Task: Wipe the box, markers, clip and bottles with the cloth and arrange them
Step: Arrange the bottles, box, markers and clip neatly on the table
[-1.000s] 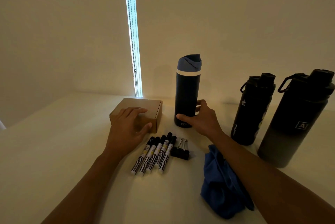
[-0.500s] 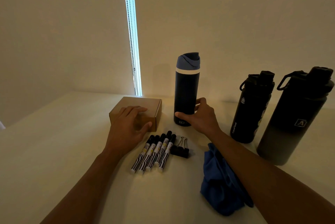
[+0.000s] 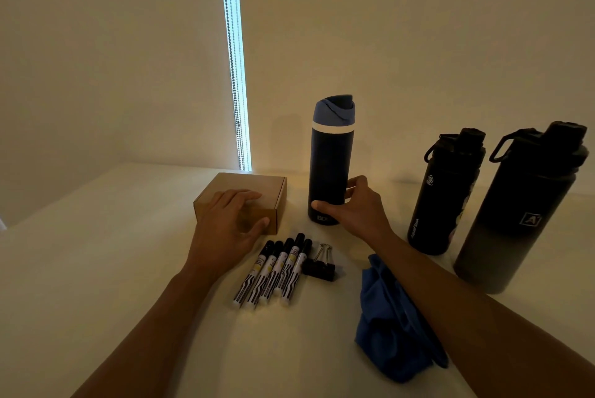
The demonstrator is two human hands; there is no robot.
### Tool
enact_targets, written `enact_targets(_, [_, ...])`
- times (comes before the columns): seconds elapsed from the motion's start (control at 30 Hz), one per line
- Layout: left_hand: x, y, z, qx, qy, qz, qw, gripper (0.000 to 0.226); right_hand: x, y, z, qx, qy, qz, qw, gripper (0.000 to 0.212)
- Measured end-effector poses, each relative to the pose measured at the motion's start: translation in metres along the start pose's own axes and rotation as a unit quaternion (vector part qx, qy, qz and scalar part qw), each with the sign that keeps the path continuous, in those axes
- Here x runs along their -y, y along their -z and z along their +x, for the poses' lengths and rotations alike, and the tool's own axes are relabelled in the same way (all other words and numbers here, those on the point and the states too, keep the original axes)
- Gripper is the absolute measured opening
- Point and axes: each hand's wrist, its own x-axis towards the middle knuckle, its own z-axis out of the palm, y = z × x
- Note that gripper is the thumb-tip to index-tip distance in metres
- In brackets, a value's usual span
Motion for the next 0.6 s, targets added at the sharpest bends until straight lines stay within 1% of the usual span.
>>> enact_targets(0.1, [0.001,0.0,0.0,0.0,-0.006,-0.002,1.0,0.05,-0.003,0.008,-0.003,-0.003,-0.013,0.002,1.0,0.087])
enact_targets(0.17, [0.001,0.0,0.0,0.006,-0.011,-0.003,1.0,0.053,-0.006,0.016,-0.007,-0.003,-0.015,0.009,1.0,0.083])
enact_targets(0.4, [-0.013,-0.001,0.0,0.015,-0.012,-0.015,1.0,0.048,-0.018,0.045,-0.036,-0.008,-0.008,0.052,0.999,0.042])
enact_targets(0.47, [-0.018,-0.002,-0.002,0.02,-0.018,-0.027,0.999,0.047,-0.026,0.053,-0.046,-0.014,-0.002,0.07,0.997,0.035])
enact_targets(0.6, [-0.026,0.0,-0.005,0.026,-0.027,-0.045,0.998,0.045,-0.036,0.071,-0.065,-0.025,0.004,0.082,0.996,0.032])
